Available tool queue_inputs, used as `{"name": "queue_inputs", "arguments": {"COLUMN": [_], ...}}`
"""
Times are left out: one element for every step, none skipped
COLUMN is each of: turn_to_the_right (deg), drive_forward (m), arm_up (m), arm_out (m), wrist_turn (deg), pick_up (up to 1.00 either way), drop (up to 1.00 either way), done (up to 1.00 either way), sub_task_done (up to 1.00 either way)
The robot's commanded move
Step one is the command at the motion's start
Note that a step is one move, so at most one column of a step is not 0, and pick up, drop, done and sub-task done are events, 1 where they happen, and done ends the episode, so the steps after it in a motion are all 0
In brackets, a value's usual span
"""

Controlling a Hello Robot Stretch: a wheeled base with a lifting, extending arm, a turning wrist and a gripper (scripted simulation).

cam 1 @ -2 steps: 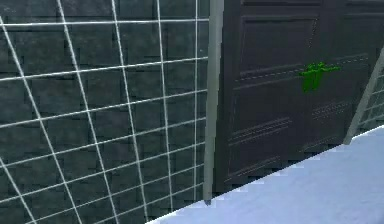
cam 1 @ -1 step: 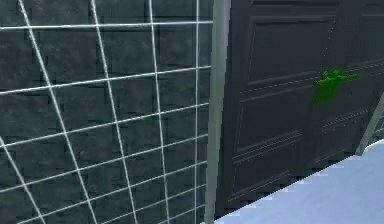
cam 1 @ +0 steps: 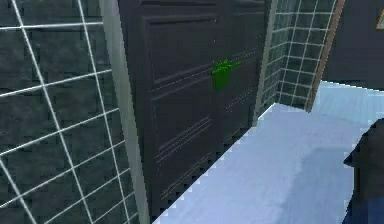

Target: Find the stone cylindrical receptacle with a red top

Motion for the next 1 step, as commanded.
{"name": "queue_inputs", "arguments": {"turn_to_the_right": [0.0], "drive_forward": [0.65], "arm_up": [0.0], "arm_out": [0.0], "wrist_turn": [0.0], "pick_up": [0.0], "drop": [0.0], "done": [0.0], "sub_task_done": [0.0]}}
